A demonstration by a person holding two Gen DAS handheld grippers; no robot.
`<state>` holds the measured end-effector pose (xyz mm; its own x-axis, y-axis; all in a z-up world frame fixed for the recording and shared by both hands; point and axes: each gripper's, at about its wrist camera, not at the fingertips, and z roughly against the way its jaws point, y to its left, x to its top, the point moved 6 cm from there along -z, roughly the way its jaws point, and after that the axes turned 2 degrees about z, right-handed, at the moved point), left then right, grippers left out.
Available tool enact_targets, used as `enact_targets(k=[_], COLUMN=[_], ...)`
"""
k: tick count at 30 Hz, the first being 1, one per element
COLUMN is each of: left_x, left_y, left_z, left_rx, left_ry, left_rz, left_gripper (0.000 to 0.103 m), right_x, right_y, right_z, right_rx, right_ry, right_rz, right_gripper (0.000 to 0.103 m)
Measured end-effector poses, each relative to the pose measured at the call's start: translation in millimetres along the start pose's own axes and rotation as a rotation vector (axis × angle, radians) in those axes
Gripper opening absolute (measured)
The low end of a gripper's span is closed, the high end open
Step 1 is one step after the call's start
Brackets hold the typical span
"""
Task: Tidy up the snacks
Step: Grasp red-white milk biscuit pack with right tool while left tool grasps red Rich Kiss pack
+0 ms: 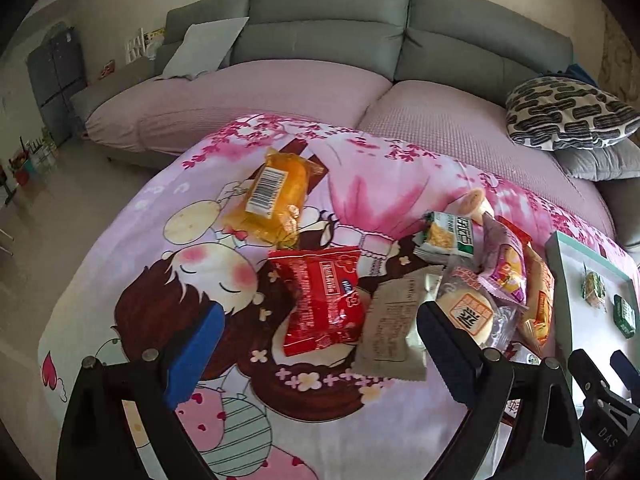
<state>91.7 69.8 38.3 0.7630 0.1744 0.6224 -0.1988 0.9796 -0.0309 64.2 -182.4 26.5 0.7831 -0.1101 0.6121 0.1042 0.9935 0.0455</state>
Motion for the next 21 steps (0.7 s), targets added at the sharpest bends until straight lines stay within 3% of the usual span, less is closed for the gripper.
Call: enact_targets(k=[5, 16, 21], left_x=[1, 3, 2], left_y=[17, 18, 17], left_z=[0, -27, -44], left_rx=[0.005, -0.010, 0.007], left_ry=[0.005, 0.065, 0.085], left_rz=[0.045, 0.086, 0.074], left_gripper=[0.097, 0.097, 0.097], right_x=[-3, -13, -15], right_y=[25, 54, 61], right_z=[-2, -12, -14], right_rx=[0.021, 0.048, 0.053], right_ry=[0.014, 0.048, 0.049], right_rz=[0.039, 0.072, 0.083], right_gripper=[0.103, 0.103, 0.096])
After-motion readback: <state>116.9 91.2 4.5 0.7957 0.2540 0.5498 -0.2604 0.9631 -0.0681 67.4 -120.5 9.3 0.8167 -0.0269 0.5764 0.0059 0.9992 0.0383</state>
